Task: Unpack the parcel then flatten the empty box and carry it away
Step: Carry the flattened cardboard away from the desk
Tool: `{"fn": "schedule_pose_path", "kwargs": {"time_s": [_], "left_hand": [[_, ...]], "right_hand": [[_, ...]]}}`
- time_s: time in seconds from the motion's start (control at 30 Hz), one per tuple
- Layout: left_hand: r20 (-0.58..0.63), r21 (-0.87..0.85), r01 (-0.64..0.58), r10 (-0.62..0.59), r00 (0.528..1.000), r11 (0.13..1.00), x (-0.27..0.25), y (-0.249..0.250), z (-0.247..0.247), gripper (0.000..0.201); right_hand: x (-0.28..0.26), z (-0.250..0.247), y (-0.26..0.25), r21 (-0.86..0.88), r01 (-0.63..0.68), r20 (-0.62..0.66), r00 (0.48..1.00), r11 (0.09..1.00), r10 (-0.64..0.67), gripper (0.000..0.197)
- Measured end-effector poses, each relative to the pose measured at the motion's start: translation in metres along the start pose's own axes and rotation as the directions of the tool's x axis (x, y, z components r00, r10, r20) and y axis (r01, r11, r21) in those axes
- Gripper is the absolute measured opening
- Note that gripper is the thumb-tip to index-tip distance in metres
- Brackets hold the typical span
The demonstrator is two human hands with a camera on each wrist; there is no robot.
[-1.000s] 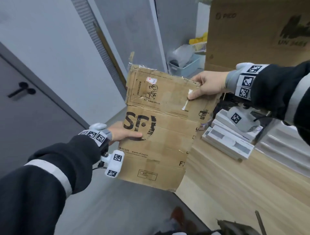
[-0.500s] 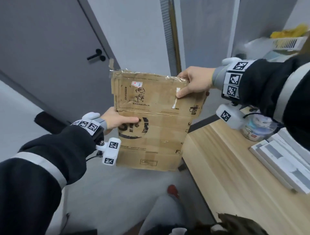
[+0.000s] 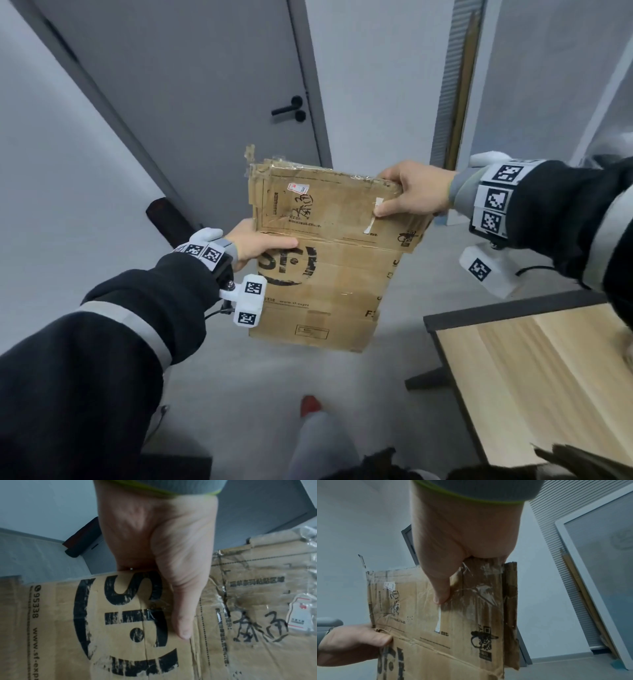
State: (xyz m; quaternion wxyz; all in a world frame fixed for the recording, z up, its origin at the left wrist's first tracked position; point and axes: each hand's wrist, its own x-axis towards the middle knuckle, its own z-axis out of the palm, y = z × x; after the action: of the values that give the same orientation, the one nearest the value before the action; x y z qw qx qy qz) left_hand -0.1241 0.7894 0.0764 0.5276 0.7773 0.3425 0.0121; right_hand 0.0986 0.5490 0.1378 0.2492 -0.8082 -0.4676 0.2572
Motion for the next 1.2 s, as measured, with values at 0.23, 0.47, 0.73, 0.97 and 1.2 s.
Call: {"fn": "schedule_pose_path", "kwargs": {"time_s": [0.23,0.47,0.73,0.97,1.2], "left_hand": [[-0.081,-0.209,0.079,-0.098,0.992,0.975,0.063,-0.091,-0.112,0.046],[-0.194,-0.331,0.128,-0.201,0.960,0.935,0.060,-0.191,-0.263,0.035],[-0.564,-0.378,0.078,-0.296,0.771,0.923,0.011,-0.267,-0.387,0.064],[-0.648,-0.351,0.188,-0.383,0.658,0.917,-0.001,-0.319,-0.446,0.047],[-0.634,-0.343,0.418,-0.535,0.558,0.841,0.046,-0.390,-0.506,0.022]], "right_hand": [[0.164,0.052,-0.079,-0.134,0.062,0.101,0.994,0.989,-0.048,0.017],[0.316,0.143,-0.199,-0.220,0.249,0.294,0.939,0.943,-0.179,0.015],[0.440,0.244,-0.343,-0.302,0.551,0.502,0.785,0.778,-0.362,0.013],[0.536,0.340,-0.435,-0.330,0.797,0.686,0.571,0.506,-0.452,0.011],[0.674,0.457,-0.485,-0.258,0.892,0.757,0.425,0.372,-0.496,0.027]]}}
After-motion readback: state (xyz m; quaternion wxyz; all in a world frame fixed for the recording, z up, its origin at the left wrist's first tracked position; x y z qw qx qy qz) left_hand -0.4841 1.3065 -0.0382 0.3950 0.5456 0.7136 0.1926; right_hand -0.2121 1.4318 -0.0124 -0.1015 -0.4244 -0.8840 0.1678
